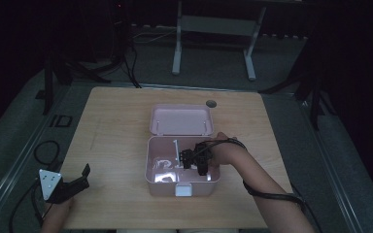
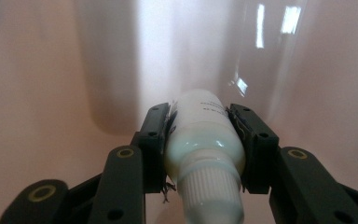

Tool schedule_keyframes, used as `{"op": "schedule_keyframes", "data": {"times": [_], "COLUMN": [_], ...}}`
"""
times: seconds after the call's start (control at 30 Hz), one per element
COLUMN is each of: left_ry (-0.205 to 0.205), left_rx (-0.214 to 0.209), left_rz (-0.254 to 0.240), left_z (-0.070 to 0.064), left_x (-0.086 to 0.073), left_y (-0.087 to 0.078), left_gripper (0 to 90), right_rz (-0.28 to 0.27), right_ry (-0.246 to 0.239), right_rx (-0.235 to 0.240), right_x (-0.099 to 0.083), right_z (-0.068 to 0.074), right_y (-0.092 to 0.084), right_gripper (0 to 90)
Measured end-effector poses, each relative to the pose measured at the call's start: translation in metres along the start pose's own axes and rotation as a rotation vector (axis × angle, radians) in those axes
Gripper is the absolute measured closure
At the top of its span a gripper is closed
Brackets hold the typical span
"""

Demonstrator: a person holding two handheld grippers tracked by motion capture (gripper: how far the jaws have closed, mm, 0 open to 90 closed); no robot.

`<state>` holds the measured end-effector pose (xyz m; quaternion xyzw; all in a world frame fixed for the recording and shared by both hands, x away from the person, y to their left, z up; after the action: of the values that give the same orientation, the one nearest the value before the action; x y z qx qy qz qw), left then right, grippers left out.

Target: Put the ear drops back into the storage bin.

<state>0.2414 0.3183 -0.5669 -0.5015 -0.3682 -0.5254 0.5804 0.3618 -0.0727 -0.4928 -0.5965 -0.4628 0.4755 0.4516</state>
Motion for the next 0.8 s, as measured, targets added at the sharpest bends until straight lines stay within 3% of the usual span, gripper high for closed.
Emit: {"op": "schedule_keyframes", "data": {"times": [0.13, 0.23, 0.8], "left_ry": [0.001, 0.001, 0.0], "left_rx": [-0.001, -0.002, -0.004], "left_rz": [0.0, 0.001, 0.001], "left_z": [0.0, 0.0, 0.0], "left_x": [0.0, 0.0, 0.0], "left_y": [0.0, 0.0, 0.0], "left_gripper": [0.3, 0.3, 0.3], "right_rz": [0.005, 0.001, 0.044], "right_ry": [0.046, 0.046, 0.03], "right_rx": [0.014, 0.046, 0.062], "right_x": [0.0, 0.001, 0.006], "right_z": [-0.002, -0.001, 0.002], "right_y": [0.002, 0.005, 0.025], "right_gripper": [59.5, 59.5, 58.5]}}
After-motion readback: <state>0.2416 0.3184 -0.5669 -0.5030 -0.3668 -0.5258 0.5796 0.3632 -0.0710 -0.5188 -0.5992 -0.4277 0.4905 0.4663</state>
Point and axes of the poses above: each handheld gripper's, and its own axes: y roughly forward along the jaws, x roughly out of its top, z roughly to its left, the point moved 2 cm from there along y, roughly forward along the jaws, and after that the axes turned 12 degrees about y, right-handed, at the moved point
